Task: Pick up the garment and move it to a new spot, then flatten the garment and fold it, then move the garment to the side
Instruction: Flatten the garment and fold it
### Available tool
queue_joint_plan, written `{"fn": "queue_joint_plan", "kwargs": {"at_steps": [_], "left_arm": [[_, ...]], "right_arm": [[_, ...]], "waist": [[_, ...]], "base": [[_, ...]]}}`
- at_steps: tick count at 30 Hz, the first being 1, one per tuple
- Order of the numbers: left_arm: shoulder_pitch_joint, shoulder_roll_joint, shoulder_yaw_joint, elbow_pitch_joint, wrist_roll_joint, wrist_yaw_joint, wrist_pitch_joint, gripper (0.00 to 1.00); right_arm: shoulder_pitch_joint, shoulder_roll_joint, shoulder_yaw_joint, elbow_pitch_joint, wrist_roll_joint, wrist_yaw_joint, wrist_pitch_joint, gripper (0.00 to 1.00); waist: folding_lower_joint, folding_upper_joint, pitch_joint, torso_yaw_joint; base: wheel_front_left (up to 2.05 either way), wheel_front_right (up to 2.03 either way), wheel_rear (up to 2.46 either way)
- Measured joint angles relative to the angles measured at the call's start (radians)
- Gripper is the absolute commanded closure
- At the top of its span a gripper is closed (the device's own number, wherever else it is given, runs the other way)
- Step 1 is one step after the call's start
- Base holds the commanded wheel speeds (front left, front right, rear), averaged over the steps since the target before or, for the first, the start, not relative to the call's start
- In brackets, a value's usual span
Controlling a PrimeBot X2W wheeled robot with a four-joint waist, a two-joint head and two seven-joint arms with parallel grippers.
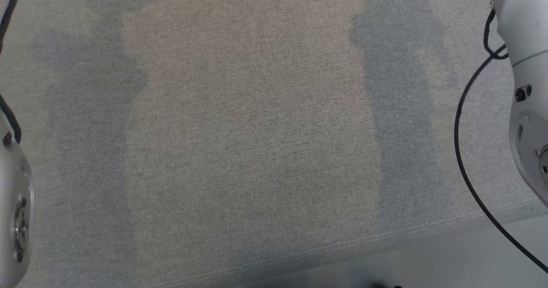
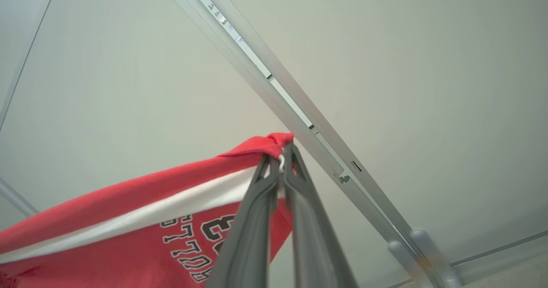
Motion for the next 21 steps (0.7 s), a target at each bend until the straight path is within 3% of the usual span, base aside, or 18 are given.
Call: {"fn": "queue_joint_plan", "kwargs": {"at_steps": [4, 12, 21], "left_arm": [[-0.011, -0.024, 0.016, 0.037, -0.011, -0.003, -0.094, 1.00], [0.097, -0.066, -0.034, 0.140, 0.010, -0.002, -0.191, 1.00], [0.358, -0.068, -0.179, 0.061, -0.025, -0.002, -0.239, 1.00]], "right_arm": [[-0.044, 0.001, 0.002, 0.003, -0.007, 0.000, -0.118, 1.00], [-0.002, -0.004, 0.029, 0.047, -0.030, -0.001, -0.147, 1.00], [0.213, -0.070, 0.143, -0.036, -0.023, -0.002, 0.042, 1.00]], "waist": [[0.0000, 0.0000, 0.042, -0.010], [0.0000, 0.0001, 0.119, -0.011], [0.0001, 0.0000, 0.157, 0.030]], "base": [[0.00, 0.00, 0.00], [0.00, 0.00, 0.00], [0.00, 0.00, 0.00]]}}
